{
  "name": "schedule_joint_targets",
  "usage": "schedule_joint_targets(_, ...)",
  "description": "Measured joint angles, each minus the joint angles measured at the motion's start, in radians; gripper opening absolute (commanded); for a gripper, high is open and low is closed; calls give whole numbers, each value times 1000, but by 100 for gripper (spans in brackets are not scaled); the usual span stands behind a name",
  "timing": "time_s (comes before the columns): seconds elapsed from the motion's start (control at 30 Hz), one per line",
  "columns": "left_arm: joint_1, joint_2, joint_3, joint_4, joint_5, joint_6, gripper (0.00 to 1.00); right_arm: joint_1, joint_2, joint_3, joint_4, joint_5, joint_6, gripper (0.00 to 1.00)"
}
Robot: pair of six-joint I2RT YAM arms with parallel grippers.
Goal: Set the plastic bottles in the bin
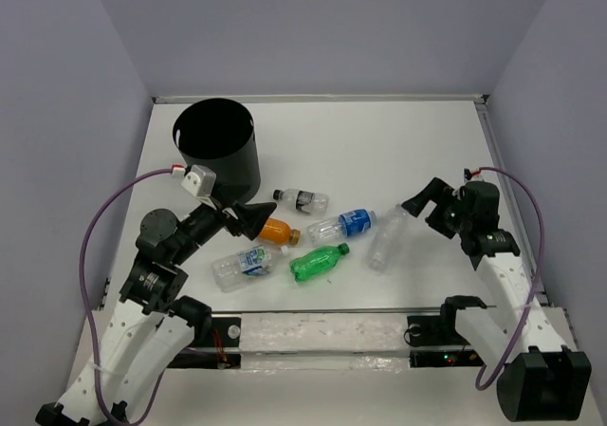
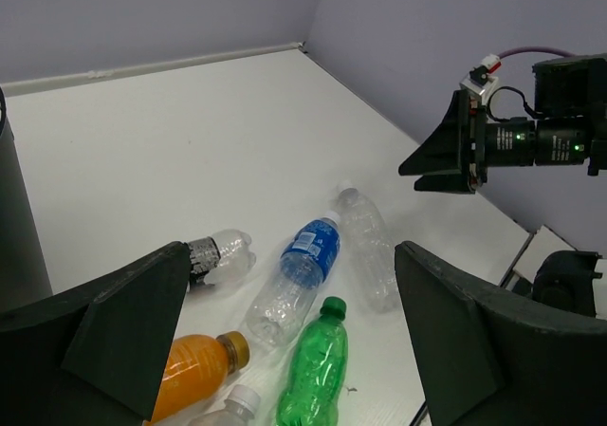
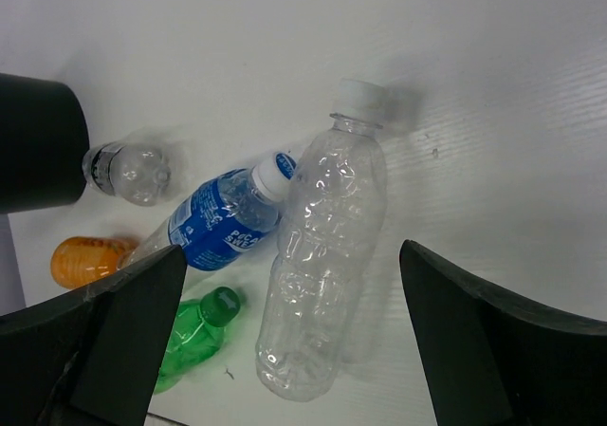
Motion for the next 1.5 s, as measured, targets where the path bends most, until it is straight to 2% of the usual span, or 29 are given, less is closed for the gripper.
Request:
schedule_joint_targets(0.27,0,14,0,0,0,-3,99,34,163,-90,187,-73,60,100)
schedule_joint_targets(0.6,0,29,0,0,-2,-3,99,59,407,-103,378,-56,89,97)
schedule_joint_targets(0.77,0,29,0,-1,-5,-2,99,60,483,-105,439,-53,104,86)
schedule_joint_targets(0.9,0,28,0,-1,-9,-2,99,60,499,-114,463,-43,117,65)
schedule_joint_targets(1.1,0,25,0,-1,-16,-2,99,60,448,-145,470,-6,139,52)
schedule_joint_targets(1.17,0,21,0,-3,-21,-2,99,60,399,-149,448,8,140,51)
schedule_joint_targets(1.5,21,-17,18,-34,-119,-7,99,60,-11,-85,196,62,112,45)
